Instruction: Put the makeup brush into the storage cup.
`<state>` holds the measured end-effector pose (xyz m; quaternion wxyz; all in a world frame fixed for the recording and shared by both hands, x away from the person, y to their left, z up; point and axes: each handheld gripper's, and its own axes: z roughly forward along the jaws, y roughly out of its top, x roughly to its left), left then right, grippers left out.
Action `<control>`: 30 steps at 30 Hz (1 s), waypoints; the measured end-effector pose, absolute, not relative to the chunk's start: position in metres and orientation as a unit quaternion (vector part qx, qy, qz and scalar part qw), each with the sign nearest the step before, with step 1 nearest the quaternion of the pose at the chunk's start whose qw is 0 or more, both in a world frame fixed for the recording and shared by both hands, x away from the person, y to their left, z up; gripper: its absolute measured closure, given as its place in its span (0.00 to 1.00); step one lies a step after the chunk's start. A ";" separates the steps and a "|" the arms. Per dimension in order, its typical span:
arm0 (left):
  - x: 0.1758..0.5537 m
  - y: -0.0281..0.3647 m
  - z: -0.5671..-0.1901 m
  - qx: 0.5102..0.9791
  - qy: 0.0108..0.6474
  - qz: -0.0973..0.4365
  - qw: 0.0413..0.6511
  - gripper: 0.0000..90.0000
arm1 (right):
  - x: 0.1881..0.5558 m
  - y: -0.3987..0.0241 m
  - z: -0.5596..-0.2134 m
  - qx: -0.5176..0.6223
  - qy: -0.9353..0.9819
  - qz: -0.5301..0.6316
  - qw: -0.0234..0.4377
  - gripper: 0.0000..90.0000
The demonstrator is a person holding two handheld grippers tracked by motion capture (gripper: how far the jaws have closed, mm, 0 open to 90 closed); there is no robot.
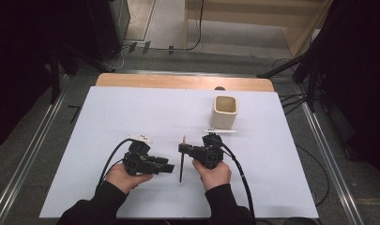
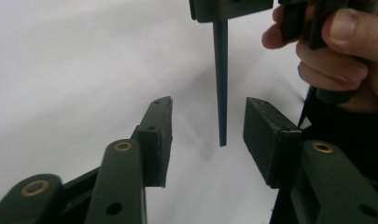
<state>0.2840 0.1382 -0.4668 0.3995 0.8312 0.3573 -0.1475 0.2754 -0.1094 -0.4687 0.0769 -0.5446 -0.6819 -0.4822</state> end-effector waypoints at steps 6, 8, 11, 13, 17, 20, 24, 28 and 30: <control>0.285 0.140 -0.468 0.843 0.346 -0.149 0.383 0.51 | 0.277 -0.111 -0.468 -0.538 -0.692 -0.476 0.075 0.93; 0.285 0.140 -0.469 0.848 0.343 -0.146 0.375 0.49 | 0.277 -0.112 -0.468 -0.535 -0.696 -0.473 0.073 0.93; 0.286 0.141 -0.469 0.853 0.337 -0.142 0.372 0.47 | 0.278 -0.114 -0.467 -0.533 -0.701 -0.469 0.068 0.93; 0.286 0.142 -0.469 0.856 0.333 -0.140 0.370 0.45 | 0.278 -0.115 -0.466 -0.531 -0.704 -0.467 0.067 0.93; 0.286 0.143 -0.468 0.861 0.329 -0.134 0.363 0.41 | 0.278 -0.118 -0.466 -0.529 -0.707 -0.465 0.065 0.93; 0.286 0.144 -0.468 0.867 0.324 -0.129 0.357 0.41 | 0.278 -0.120 -0.466 -0.527 -0.707 -0.467 0.065 0.93; 0.285 0.146 -0.467 0.871 0.319 -0.123 0.352 0.41 | 0.278 -0.122 -0.465 -0.524 -0.710 -0.467 0.065 0.93; 0.285 0.148 -0.467 0.876 0.315 -0.112 0.347 0.40 | 0.279 -0.125 -0.464 -0.522 -0.714 -0.463 0.062 0.93; 0.284 0.149 -0.466 0.878 0.312 -0.108 0.345 0.40 | 0.279 -0.126 -0.464 -0.521 -0.715 -0.461 0.063 0.93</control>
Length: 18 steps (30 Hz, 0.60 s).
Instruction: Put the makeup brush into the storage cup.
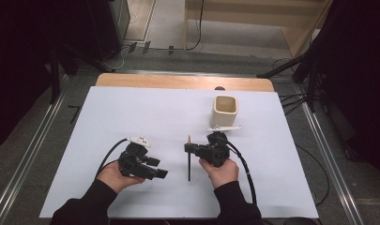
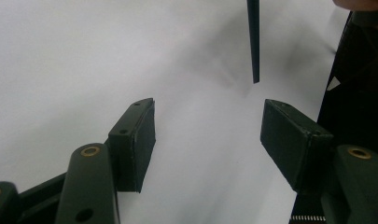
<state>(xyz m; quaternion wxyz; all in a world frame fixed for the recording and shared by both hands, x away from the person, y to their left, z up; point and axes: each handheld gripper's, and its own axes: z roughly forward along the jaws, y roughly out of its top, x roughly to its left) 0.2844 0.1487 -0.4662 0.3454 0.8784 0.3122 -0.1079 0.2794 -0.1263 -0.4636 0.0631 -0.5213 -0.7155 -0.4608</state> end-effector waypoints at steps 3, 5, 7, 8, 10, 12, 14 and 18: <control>0.284 0.150 -0.466 0.883 0.308 -0.100 0.341 0.40 | 0.279 -0.129 -0.463 -0.519 -0.717 -0.461 0.058 0.93; 0.283 0.150 -0.466 0.883 0.308 -0.100 0.341 0.40 | 0.278 -0.132 -0.462 -0.518 -0.720 -0.459 0.054 0.93; 0.282 0.151 -0.465 0.884 0.304 -0.098 0.341 0.40 | 0.277 -0.134 -0.461 -0.517 -0.720 -0.460 0.052 0.93; 0.282 0.151 -0.465 0.885 0.303 -0.096 0.340 0.40 | 0.277 -0.136 -0.460 -0.517 -0.721 -0.459 0.051 0.93; 0.281 0.152 -0.465 0.888 0.301 -0.089 0.336 0.39 | 0.276 -0.139 -0.460 -0.515 -0.722 -0.461 0.047 0.93; 0.281 0.153 -0.465 0.892 0.296 -0.081 0.332 0.39 | 0.276 -0.143 -0.459 -0.515 -0.721 -0.461 0.042 0.93; 0.281 0.154 -0.465 0.894 0.294 -0.074 0.329 0.39 | 0.276 -0.146 -0.459 -0.517 -0.720 -0.460 0.042 0.93; 0.281 0.156 -0.464 0.900 0.285 -0.060 0.324 0.39 | 0.276 -0.150 -0.458 -0.519 -0.718 -0.462 0.038 0.93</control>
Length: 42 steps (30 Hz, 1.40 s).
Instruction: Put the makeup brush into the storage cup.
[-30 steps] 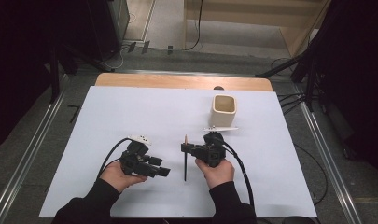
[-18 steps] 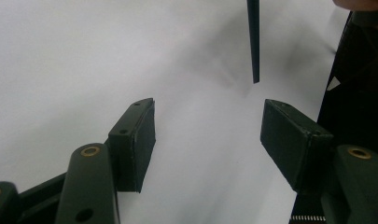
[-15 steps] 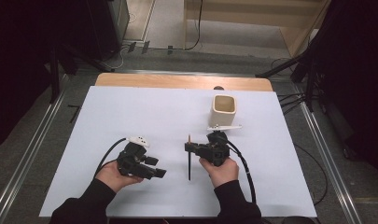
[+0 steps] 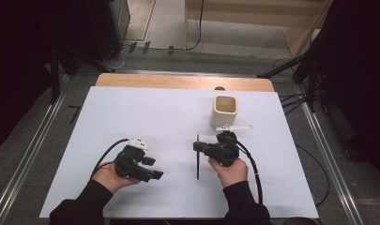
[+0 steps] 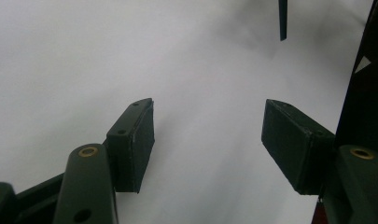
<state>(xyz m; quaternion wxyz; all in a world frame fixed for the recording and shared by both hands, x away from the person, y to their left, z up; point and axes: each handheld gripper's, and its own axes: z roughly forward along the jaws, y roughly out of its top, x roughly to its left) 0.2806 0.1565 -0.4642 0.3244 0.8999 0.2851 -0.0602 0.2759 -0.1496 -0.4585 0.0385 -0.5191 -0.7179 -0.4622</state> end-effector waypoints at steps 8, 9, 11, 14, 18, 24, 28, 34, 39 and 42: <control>0.279 0.162 -0.464 0.907 0.277 -0.033 0.316 0.39 | 0.276 -0.154 -0.457 -0.517 -0.718 -0.465 0.032 0.93; 0.279 0.163 -0.463 0.909 0.274 -0.030 0.313 0.39 | 0.276 -0.155 -0.457 -0.517 -0.718 -0.465 0.030 0.93; 0.278 0.164 -0.463 0.910 0.272 -0.025 0.311 0.39 | 0.275 -0.156 -0.457 -0.517 -0.718 -0.464 0.029 0.93; 0.278 0.167 -0.463 0.912 0.268 -0.020 0.310 0.39 | 0.275 -0.157 -0.456 -0.517 -0.719 -0.465 0.026 0.93; 0.279 0.173 -0.463 0.911 0.269 -0.017 0.312 0.39 | 0.275 -0.159 -0.455 -0.518 -0.717 -0.466 0.022 0.93; 0.278 0.181 -0.463 0.913 0.265 -0.011 0.311 0.39 | 0.276 -0.162 -0.454 -0.519 -0.716 -0.467 0.018 0.93; 0.278 0.184 -0.463 0.912 0.267 -0.010 0.311 0.39 | 0.276 -0.164 -0.453 -0.519 -0.716 -0.467 0.015 0.93; 0.278 0.191 -0.464 0.912 0.270 -0.004 0.308 0.38 | 0.278 -0.167 -0.451 -0.522 -0.713 -0.468 0.012 0.93; 0.278 0.194 -0.463 0.911 0.274 -0.005 0.307 0.38 | 0.281 -0.166 -0.448 -0.518 -0.718 -0.465 0.011 0.93; 0.278 0.196 -0.464 0.910 0.277 -0.006 0.309 0.38 | 0.282 -0.166 -0.446 -0.517 -0.719 -0.464 0.008 0.93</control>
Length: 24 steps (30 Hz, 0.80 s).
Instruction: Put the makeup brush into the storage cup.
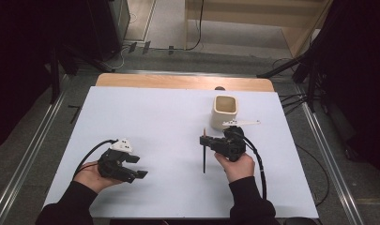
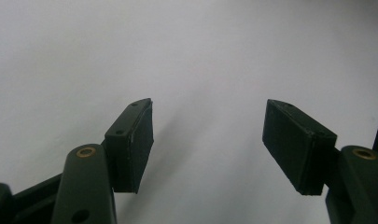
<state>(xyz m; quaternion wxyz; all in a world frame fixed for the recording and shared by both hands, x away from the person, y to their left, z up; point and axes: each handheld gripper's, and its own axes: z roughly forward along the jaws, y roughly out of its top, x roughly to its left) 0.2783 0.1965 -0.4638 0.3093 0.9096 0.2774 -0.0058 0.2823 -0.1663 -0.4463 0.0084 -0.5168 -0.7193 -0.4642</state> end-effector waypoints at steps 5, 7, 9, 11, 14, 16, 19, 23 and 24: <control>0.279 0.198 -0.465 0.909 0.279 -0.008 0.309 0.38 | 0.286 -0.171 -0.441 -0.519 -0.716 -0.467 0.005 0.93; 0.279 0.198 -0.465 0.910 0.279 -0.008 0.307 0.38 | 0.287 -0.172 -0.439 -0.518 -0.716 -0.468 0.002 0.93; 0.279 0.199 -0.465 0.910 0.280 -0.007 0.307 0.38 | 0.289 -0.173 -0.437 -0.518 -0.715 -0.469 0.002 0.93; 0.279 0.199 -0.465 0.909 0.281 -0.009 0.307 0.38 | 0.290 -0.174 -0.435 -0.518 -0.715 -0.469 0.000 0.93; 0.279 0.199 -0.465 0.909 0.281 -0.008 0.307 0.38 | 0.292 -0.175 -0.431 -0.517 -0.717 -0.468 -0.005 0.93; 0.279 0.199 -0.465 0.909 0.281 -0.007 0.307 0.38 | 0.294 -0.176 -0.427 -0.516 -0.718 -0.468 -0.009 0.93; 0.279 0.199 -0.464 0.909 0.281 -0.007 0.307 0.38 | 0.297 -0.178 -0.423 -0.515 -0.720 -0.464 -0.014 0.93; 0.280 0.199 -0.465 0.908 0.285 -0.007 0.309 0.38 | 0.300 -0.181 -0.418 -0.514 -0.720 -0.466 -0.019 0.93; 0.280 0.199 -0.465 0.908 0.285 -0.007 0.309 0.38 | 0.301 -0.182 -0.417 -0.515 -0.720 -0.466 -0.021 0.93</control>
